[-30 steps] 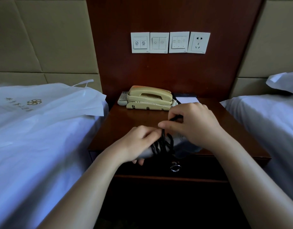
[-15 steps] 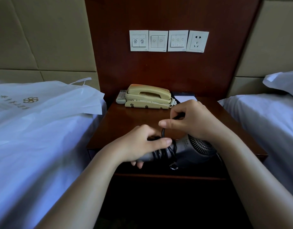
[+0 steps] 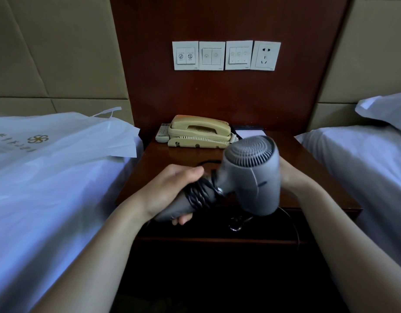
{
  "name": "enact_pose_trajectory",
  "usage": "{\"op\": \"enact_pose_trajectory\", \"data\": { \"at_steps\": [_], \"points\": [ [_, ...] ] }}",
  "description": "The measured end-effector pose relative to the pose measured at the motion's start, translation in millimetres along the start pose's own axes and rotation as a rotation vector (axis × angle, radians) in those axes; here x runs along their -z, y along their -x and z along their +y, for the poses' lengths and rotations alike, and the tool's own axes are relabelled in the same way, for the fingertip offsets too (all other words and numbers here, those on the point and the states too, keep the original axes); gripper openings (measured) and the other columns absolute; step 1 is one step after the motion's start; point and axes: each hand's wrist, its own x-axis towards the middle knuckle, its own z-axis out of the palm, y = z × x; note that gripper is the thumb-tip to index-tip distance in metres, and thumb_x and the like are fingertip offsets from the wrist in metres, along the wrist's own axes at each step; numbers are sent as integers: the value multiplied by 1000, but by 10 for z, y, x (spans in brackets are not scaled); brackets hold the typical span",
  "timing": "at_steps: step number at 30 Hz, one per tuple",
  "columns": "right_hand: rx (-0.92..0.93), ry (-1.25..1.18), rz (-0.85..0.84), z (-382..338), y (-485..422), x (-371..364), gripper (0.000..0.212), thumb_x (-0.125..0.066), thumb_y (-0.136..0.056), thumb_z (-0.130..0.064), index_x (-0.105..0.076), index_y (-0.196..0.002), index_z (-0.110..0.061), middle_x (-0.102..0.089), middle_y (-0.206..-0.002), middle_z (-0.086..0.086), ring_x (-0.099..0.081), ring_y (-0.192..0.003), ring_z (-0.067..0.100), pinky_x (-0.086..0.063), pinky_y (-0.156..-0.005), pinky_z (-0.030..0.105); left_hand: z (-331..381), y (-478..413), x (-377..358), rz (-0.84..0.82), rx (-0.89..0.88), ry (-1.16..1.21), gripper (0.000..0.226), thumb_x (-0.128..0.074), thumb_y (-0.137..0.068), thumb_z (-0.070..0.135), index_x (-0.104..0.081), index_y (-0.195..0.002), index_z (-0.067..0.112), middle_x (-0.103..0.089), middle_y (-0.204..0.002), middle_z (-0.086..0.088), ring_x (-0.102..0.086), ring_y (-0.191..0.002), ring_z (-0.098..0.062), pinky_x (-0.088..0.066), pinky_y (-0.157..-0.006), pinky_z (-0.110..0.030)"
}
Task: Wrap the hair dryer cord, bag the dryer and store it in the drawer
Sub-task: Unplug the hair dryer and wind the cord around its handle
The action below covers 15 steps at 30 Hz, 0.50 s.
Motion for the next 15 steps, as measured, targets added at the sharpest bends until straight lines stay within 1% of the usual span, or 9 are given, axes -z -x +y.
{"op": "enact_pose_trajectory", "data": {
  "at_steps": [1, 2, 3, 4, 5, 7, 9, 11, 15],
  "points": [
    [-13, -8, 4, 20, 1, -10, 14, -62, -75, 8, -69, -64, 3, -64, -65, 19, -55, -65, 22, -43, -61, 30, -8, 2, 15, 7, -13, 46, 59, -57, -74, 55, -58, -81, -3, -48, -45, -17, -47, -28, -20, -36, -34, -20],
    [-52, -40, 19, 31, -4, -25, 8, -62, -77, 11, -64, -81, 17, -62, -78, 33, -53, -72, 28, -42, -64, 35, -14, 0, 26, 17, -28, 76, 60, -61, -72, 60, -59, -79, 0, -48, -48, -18, -47, -28, -20, -36, -35, -20],
    [-81, -31, 19, 55, -1, -42, 18, -60, -78, 12, -59, -90, 25, -59, -83, 36, -50, -73, 29, -41, -62, 35, -21, -6, 40, 33, -46, 96, 65, -65, -68, 66, -60, -76, 2, -49, -52, -20, -47, -28, -20, -37, -35, -20],
    [-101, -11, 20, 77, 6, -61, 23, -62, -77, 7, -58, -90, 25, -57, -77, 34, -47, -68, 26, -38, -56, 31, -30, -15, 58, 58, -66, 112, 70, -66, -64, 71, -60, -75, 2, -50, -57, -22, -47, -28, -20, -38, -35, -20],
    [-118, 20, 4, 82, 12, -89, 24, -62, -76, -2, -60, -83, 21, -53, -65, 26, -41, -58, 21, -32, -49, 26, -26, -22, 70, 101, -79, 132, 75, -65, -59, 75, -61, -75, 2, -50, -62, -25, -47, -28, -20, -38, -35, -20],
    [-179, 65, -73, 73, 14, -147, 32, -60, -88, -17, -57, -63, 4, -39, -44, 5, -27, -40, 12, -20, -40, 19, -5, -34, 91, 235, -88, 174, 83, -61, -58, 78, -59, -79, -1, -50, -68, -26, -45, -29, -20, -36, -35, -19],
    [-212, 71, -135, 52, 1, -227, 44, -47, -96, -27, -52, -58, -7, -29, -38, -8, -20, -35, 7, -16, -37, 16, 17, -53, 110, 378, -76, 221, 76, -47, -70, 73, -56, -88, -1, -50, -68, -22, -43, -31, -18, -33, -35, -19],
    [-214, 80, -188, -4, 1, -322, 46, -42, -97, -32, -55, -60, -9, -29, -41, -7, -20, -35, 6, -18, -36, 16, 20, -74, 132, 501, -48, 253, 63, -36, -84, 63, -56, -90, 4, -52, -68, -18, -43, -32, -17, -33, -35, -19],
    [-197, 199, -278, -146, 27, -453, 40, -37, -100, -32, -66, -80, -11, -34, -51, -4, -25, -36, 4, -24, -38, 16, -28, -87, 187, 689, -27, 234, 52, -37, -94, 54, -60, -86, 7, -57, -65, -15, -47, -35, -18, -36, -36, -20]
  ]
}}
